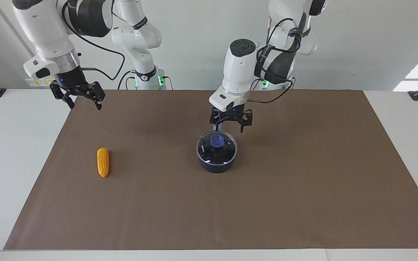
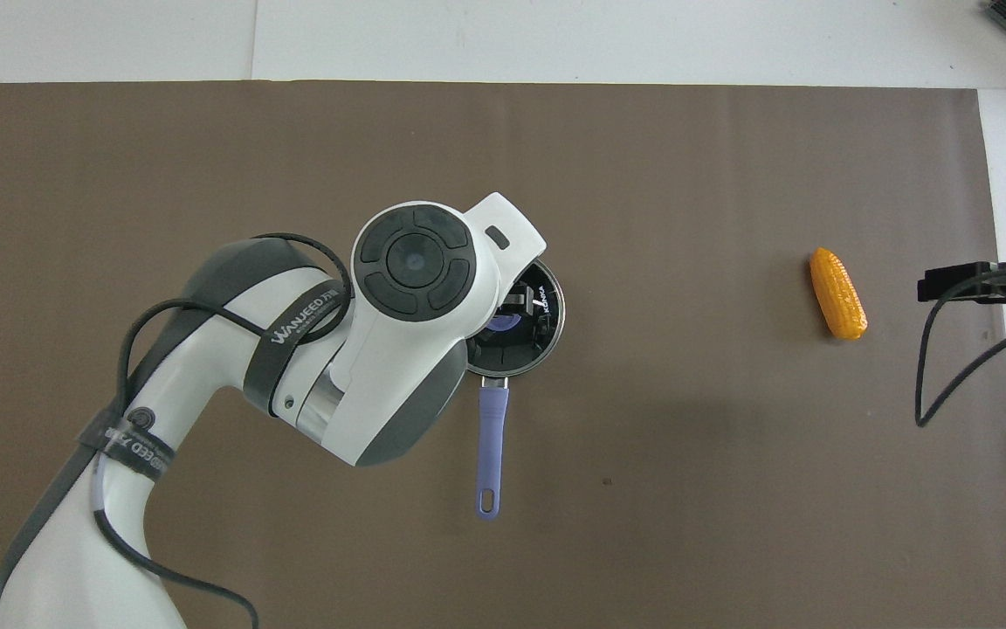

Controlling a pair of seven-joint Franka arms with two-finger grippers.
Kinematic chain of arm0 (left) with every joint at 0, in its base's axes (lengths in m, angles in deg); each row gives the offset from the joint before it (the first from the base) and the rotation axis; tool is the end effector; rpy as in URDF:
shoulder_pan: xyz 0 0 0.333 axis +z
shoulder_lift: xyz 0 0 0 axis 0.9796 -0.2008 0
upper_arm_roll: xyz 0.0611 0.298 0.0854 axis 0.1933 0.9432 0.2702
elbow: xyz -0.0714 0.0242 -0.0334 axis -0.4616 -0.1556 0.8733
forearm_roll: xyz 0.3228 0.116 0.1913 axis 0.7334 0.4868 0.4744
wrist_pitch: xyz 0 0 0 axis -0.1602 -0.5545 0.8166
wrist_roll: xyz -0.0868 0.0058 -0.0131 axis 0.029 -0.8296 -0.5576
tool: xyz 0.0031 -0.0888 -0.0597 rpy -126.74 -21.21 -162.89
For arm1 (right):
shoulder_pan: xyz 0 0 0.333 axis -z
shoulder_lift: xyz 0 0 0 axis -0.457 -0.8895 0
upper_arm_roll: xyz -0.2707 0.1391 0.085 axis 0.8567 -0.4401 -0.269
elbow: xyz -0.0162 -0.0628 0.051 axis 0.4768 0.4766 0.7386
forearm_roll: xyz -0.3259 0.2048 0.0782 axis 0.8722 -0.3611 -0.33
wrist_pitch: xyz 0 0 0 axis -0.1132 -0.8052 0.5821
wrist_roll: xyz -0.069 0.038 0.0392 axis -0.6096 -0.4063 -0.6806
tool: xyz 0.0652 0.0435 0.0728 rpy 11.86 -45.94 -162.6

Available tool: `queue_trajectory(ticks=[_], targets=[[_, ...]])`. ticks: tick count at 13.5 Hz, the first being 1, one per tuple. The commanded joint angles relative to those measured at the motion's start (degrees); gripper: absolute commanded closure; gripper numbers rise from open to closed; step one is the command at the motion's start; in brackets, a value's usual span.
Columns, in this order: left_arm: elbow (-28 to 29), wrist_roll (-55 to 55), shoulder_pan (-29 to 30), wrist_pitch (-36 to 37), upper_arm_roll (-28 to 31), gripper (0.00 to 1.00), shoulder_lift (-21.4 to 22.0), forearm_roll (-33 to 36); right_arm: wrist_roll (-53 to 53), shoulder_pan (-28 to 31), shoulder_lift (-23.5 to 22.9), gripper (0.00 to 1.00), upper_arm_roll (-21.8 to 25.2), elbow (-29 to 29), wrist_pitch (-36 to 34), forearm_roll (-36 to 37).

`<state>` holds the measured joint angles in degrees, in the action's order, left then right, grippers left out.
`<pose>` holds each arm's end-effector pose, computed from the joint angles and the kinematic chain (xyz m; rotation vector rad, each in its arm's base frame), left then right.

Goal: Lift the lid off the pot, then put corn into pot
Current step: 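Reach the left gripper to the blue knob of the glass lid, then grasp the lid knob with the left gripper while the right gripper grasps the corn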

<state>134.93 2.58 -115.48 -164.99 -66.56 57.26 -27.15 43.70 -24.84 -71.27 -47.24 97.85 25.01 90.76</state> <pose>0.5196 -0.4088 0.4689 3.0866 -0.1505 0.1649 0.5527 -0.0524 0.5655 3.1139 -0.0701 0.1409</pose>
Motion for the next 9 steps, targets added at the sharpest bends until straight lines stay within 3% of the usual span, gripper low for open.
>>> queue_trajectory(ticks=[1, 5, 7, 9], targets=[[-0.79, -4.62, -2.65, -2.80, 0.92, 0.00, -2.80, 1.35, 1.69, 1.16, -3.99, 0.00, -0.10, 0.68, 6.26, -0.59], [-1.49, -6.82, -2.92, -5.00, 1.01, 0.00, -5.17, 2.05, 4.77, 1.69, -9.61, 0.00, -0.10, 2.08, 9.52, -1.83], [-1.40, -8.05, -2.92, -5.35, 0.92, 0.00, -5.26, 2.75, 9.15, 1.25, -13.13, 0.00, -0.19, 6.03, 21.52, -1.83], [-1.31, -8.76, -3.01, -6.41, 0.92, 0.00, -5.96, 2.84, 11.27, 1.51, -13.49, 0.00, -0.01, 6.22, 23.33, -1.74]])
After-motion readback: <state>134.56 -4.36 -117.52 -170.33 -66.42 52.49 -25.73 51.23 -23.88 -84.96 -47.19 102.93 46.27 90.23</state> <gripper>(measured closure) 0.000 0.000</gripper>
